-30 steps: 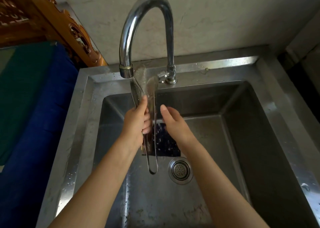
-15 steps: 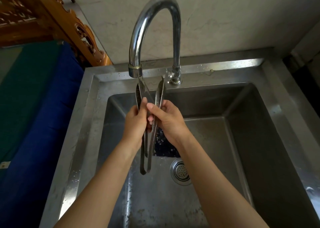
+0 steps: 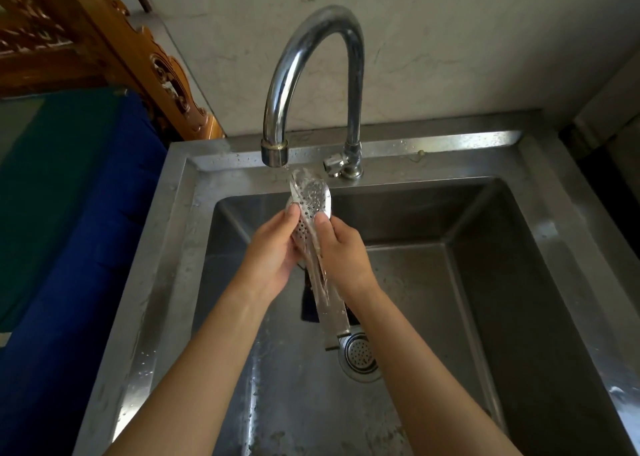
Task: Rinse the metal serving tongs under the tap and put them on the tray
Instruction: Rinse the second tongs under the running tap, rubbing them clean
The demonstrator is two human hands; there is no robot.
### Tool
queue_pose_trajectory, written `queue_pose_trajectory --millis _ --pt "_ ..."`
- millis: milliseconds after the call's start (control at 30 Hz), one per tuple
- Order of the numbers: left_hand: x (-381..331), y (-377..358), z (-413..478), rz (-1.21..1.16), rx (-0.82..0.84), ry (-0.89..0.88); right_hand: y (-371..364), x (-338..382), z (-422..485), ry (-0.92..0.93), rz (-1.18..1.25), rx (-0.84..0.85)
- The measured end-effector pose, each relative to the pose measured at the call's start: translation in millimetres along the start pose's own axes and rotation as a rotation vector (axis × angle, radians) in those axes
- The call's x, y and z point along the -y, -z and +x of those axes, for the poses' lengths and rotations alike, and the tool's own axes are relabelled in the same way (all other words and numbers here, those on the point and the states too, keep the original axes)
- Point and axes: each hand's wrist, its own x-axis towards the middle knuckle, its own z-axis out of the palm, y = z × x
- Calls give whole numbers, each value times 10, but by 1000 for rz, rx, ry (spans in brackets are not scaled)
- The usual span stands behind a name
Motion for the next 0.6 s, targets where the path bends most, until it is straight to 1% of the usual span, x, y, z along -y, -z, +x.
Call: queue_pose_trajectory --millis 100,167,233,267,333,367,433,533,600 --pt "33 -94 20 -98 -95 -70 -21 89 35 86 -143 -69" --pt "-38 -134 47 -205 -183 -78 -19 130 59 149 -217 -87" --pt "-147 -142 105 -307 -301 -50 19 161 60 193 -167 -71" --pt "-197 -154 135 -308 -365 -44 35 163 68 201 -135 -51" --pt "-228 -213 170 -180 -459 -82 22 189 75 187 -121 -10" --pt "-220 -264 168 -100 -475 -110 -6 216 80 179 -144 -23" --pt "-188 -351 151 -3 -458 -145 -77 270 128 178 -217 -121" --pt "-181 -398 124 56 -389 -174 -86 383 226 186 -271 -269" --pt "-222 -380 120 42 -339 -184 -46 431 273 229 -286 -280"
